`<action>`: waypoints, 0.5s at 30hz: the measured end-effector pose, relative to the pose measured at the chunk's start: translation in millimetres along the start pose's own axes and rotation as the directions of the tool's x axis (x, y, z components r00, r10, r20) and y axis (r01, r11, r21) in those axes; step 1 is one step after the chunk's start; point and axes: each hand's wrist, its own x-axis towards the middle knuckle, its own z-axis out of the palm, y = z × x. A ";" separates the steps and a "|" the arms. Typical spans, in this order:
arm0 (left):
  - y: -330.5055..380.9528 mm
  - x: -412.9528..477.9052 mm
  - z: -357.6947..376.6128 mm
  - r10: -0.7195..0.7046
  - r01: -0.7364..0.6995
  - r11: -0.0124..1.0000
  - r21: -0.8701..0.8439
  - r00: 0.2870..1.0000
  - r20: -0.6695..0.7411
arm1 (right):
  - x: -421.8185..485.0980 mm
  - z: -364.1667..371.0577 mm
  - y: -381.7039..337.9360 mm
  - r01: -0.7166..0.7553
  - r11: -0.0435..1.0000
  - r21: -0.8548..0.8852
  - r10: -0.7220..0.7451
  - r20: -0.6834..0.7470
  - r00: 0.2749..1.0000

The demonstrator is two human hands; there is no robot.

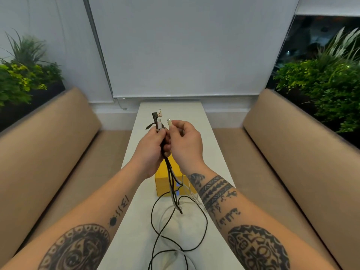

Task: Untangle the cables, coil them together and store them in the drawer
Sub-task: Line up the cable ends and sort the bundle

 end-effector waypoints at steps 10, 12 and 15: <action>-1.9 1.8 11.0 -0.019 0.021 0.999 0.036 0.998 -0.065 | 4.1 5.5 9.2 0.009 0.997 -0.082 -0.015 -0.074 0.997; -1.3 -0.2 13.3 -0.047 0.049 0.998 0.031 0.996 -0.070 | 3.6 5.5 12.4 0.019 0.994 -0.105 -0.029 -0.091 0.995; -0.8 -1.6 15.8 -0.059 0.061 0.998 0.034 0.996 -0.059 | 4.2 2.0 14.3 0.005 0.997 -0.077 -0.013 -0.103 0.995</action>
